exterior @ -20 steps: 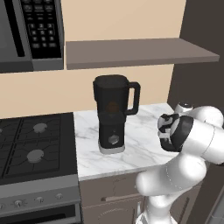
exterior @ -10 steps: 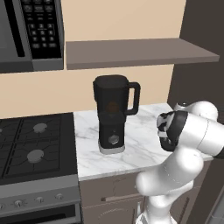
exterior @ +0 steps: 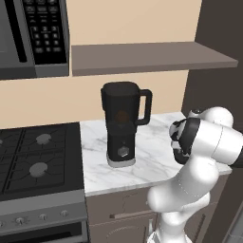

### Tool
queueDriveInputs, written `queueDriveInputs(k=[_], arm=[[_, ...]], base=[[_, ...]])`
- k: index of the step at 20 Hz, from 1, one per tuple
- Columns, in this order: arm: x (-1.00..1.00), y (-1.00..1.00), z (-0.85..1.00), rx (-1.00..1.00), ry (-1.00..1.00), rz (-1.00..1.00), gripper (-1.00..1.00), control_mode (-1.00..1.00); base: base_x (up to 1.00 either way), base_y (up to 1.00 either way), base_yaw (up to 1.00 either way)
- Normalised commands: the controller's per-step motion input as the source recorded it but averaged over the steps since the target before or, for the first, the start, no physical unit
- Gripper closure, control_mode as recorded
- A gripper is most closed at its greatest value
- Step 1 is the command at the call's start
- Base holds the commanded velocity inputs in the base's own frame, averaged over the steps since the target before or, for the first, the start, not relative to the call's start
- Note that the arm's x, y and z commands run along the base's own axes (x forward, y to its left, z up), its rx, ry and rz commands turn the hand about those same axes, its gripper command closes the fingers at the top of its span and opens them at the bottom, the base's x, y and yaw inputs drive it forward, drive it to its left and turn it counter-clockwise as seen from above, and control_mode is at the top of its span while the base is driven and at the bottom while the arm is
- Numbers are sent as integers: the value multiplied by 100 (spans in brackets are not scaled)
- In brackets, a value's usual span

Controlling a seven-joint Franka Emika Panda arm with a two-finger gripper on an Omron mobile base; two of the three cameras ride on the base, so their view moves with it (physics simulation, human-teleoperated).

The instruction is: Open the blender lid, put the orange in the blender, close the lid, and start the blender.

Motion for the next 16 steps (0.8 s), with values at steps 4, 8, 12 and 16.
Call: queueDriveInputs(k=[4, 8, 12, 16], arm=[[0, 6, -37, 0, 1, 0, 100, -100], [0, 1, -24, 0, 0, 0, 100, -100], [0, 4, -3, 0, 0, 0, 100, -100], [-6, 10, 0, 0, -5, 0, 100, -100]], base=[[0, 0, 0], [0, 0, 0], [0, 0, 0], [0, 0, 0]])
